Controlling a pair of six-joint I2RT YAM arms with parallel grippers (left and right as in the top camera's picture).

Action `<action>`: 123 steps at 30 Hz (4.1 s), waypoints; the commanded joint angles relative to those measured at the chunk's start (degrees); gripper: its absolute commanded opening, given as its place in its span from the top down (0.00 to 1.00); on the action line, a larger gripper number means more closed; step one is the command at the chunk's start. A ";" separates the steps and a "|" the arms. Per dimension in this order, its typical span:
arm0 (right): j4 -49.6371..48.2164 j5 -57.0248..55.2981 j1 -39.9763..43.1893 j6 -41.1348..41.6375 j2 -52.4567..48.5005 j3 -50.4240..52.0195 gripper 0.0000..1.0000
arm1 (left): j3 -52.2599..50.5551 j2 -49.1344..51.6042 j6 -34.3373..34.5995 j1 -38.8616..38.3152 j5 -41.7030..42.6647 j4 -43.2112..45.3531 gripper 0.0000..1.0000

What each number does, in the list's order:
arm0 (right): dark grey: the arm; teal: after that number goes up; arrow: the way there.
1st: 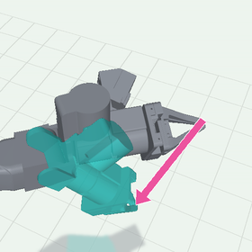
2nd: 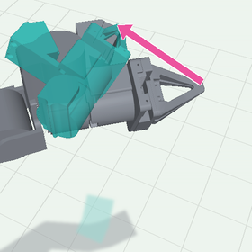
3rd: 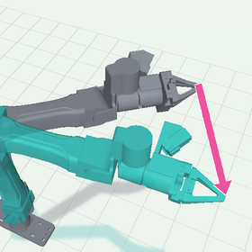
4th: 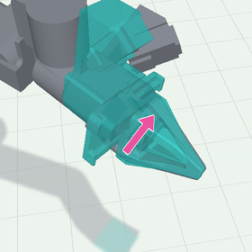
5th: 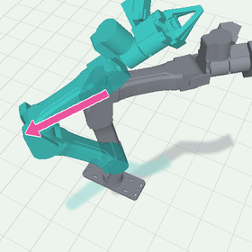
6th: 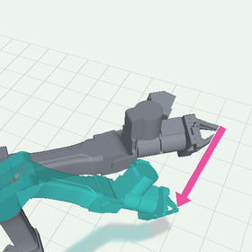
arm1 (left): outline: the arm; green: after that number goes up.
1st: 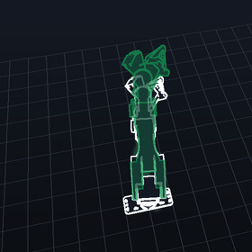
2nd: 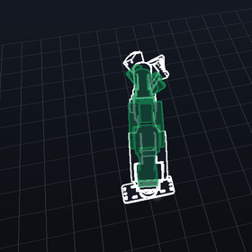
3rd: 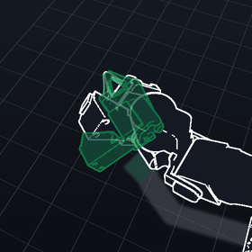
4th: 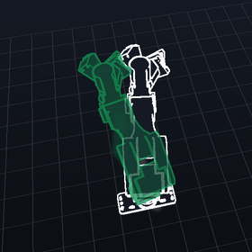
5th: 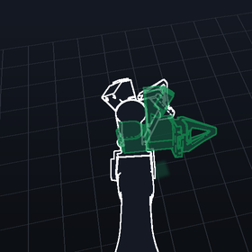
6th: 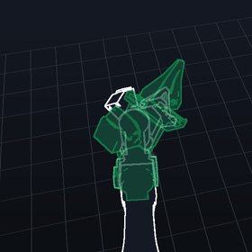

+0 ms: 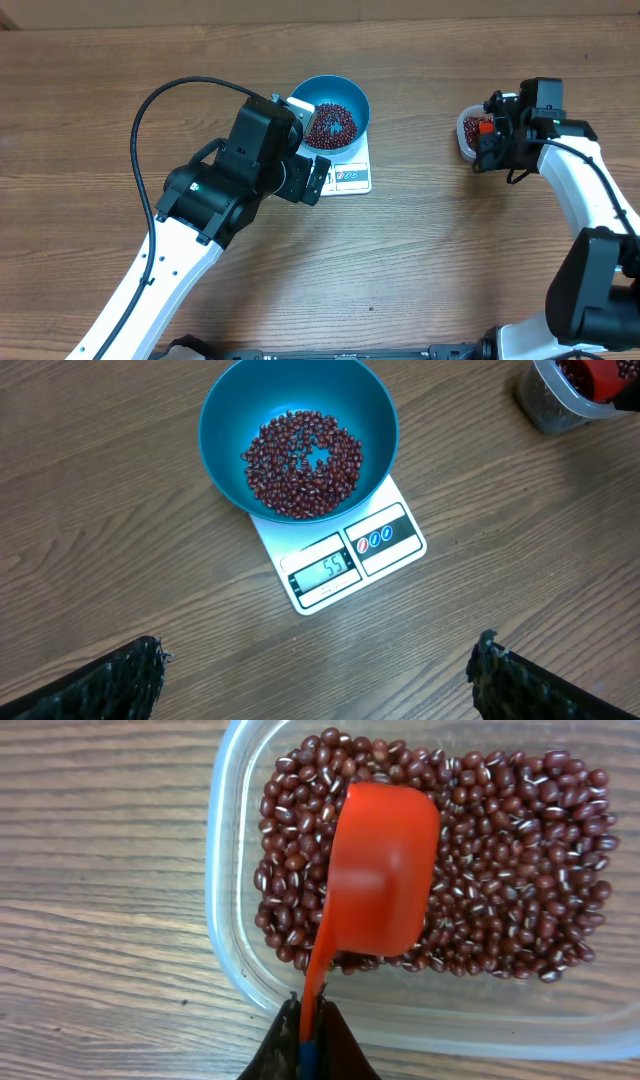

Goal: Scoop item into bowl and weigh 150g on scale
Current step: 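Lower the red cup into the bean tub and drag it through beans, then lift the filled red cup and carry it toward the blue bowl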

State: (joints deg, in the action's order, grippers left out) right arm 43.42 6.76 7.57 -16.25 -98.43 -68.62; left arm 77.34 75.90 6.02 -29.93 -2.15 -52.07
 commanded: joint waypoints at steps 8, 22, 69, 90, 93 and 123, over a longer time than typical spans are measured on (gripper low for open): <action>0.09 20.59 8.00 0.35 -2.84 0.00 0.96 | 0.92 0.31 0.20 -0.15 0.28 0.22 0.00; 0.07 30.08 13.60 3.50 -8.11 0.00 0.96 | 0.92 0.31 0.20 -0.15 0.26 0.22 0.01; 4.68 65.55 28.20 8.72 -8.22 0.04 0.96 | 0.92 0.31 0.20 -0.15 0.26 0.22 0.00; 5.11 83.17 25.51 6.84 -8.22 0.04 0.96 | 0.92 0.31 0.20 -0.15 0.26 0.22 0.00; 4.74 83.17 22.69 6.84 -8.22 0.04 0.96 | 0.92 0.31 0.20 -0.15 0.26 0.22 0.00; -23.93 79.06 0.59 37.40 -8.22 0.02 0.96 | 0.92 0.31 0.20 -0.15 0.28 0.22 0.00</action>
State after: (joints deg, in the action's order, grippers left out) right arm 21.76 86.02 9.76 15.40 -106.41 -68.55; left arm 77.34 75.90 6.02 -29.93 -2.15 -52.05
